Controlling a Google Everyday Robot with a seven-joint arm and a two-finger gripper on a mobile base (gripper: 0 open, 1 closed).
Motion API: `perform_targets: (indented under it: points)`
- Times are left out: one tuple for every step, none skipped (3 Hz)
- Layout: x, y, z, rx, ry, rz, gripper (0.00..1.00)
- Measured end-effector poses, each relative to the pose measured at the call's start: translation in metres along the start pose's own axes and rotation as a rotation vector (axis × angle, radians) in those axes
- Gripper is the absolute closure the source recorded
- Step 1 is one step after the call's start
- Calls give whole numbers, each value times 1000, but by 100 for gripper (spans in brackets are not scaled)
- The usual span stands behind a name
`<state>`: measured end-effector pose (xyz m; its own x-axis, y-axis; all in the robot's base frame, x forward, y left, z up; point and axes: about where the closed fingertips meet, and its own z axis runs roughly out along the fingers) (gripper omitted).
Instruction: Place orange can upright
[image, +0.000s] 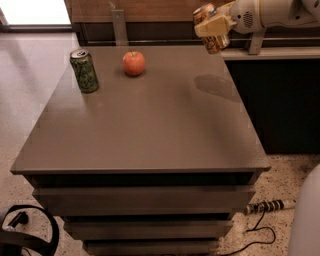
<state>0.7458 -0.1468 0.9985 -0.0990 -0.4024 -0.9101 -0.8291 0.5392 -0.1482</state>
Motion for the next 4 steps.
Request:
perform_targets:
  points:
    - [1, 12, 0, -93, -46, -35, 100]
    - [6, 19, -2, -134, -90, -59, 100]
    - [17, 25, -4, -145, -121, -69, 100]
    - [28, 27, -1, -143, -138, -67, 100]
